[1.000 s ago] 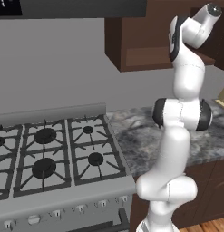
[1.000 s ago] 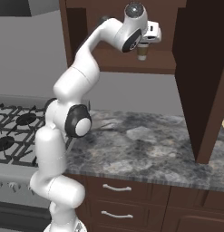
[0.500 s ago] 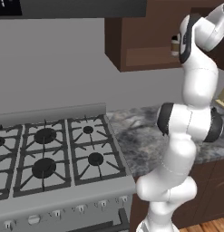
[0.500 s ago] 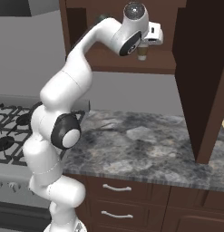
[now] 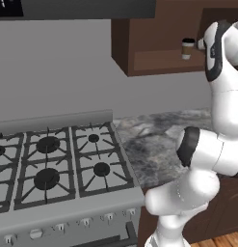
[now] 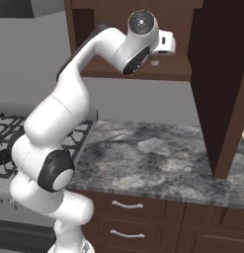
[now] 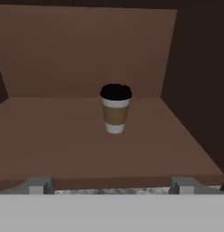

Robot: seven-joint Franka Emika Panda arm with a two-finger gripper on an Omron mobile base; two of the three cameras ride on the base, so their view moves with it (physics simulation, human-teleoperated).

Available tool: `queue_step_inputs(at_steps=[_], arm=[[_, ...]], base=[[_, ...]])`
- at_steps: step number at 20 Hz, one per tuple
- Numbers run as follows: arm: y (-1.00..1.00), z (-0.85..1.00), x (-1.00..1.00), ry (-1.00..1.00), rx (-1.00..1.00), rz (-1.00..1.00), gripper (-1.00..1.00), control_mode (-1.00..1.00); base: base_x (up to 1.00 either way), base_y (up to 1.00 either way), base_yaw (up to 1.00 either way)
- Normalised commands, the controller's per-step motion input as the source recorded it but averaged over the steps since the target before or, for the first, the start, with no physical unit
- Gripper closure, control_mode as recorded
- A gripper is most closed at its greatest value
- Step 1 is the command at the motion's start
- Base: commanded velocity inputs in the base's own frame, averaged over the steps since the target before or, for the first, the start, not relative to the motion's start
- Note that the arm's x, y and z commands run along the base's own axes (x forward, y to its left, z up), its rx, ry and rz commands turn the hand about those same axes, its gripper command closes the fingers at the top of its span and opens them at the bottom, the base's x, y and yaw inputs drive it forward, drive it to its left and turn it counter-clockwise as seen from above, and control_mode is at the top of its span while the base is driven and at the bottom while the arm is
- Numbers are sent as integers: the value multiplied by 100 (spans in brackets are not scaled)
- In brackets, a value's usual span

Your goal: Sort all alcoholic drinks to one cabinet, and non-alcoholic drinks to the other.

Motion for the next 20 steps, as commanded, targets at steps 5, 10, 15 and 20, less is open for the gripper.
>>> queue_step_inputs(at_steps=[5,10,15,20], arm=[[37,-9,-53,-9,-3,0,-100,-100],[31,-3,-47,-2,-1,0,-100,-100],[20,0,-47,5,0,-4,-100,-100],[18,0,-44,7,0,-5,-100,-100]], base=[[0,0,0],[0,0,0],[0,0,0],[0,0,0]])
